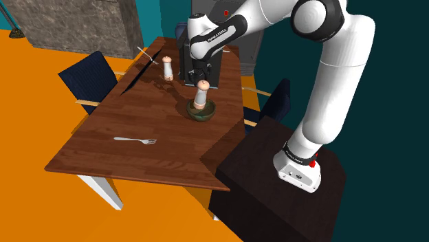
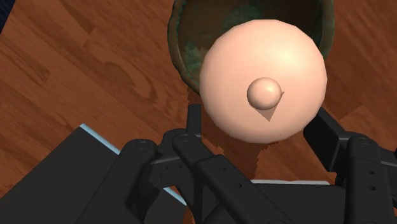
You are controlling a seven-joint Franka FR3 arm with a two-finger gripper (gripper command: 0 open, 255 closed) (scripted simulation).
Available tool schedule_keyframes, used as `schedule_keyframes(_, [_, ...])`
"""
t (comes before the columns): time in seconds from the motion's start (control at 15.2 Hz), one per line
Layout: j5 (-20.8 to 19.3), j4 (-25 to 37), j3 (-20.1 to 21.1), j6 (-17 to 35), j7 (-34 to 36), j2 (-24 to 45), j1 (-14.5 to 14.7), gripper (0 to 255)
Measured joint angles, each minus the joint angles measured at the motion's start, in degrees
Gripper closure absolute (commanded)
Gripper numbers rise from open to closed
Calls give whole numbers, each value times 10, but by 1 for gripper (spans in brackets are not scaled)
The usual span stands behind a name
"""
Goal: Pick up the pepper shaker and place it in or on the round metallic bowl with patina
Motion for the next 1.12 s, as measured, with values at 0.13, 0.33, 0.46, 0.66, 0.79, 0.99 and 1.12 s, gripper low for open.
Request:
schedule_keyframes(0.13, [0, 0, 0, 0, 0, 0, 0, 0])
schedule_keyframes(0.33, [0, 0, 0, 0, 0, 0, 0, 0])
schedule_keyframes(0.46, [0, 0, 0, -6, 0, -6, 0, 0])
schedule_keyframes(0.66, [3, 22, 3, -48, -2, -27, 3, 0])
schedule_keyframes(0.79, [4, 28, 3, -60, -2, -32, 4, 0])
schedule_keyframes(0.99, [5, 30, 4, -64, -3, -34, 4, 0])
schedule_keyframes(1.12, [5, 30, 3, -64, -3, -34, 4, 0])
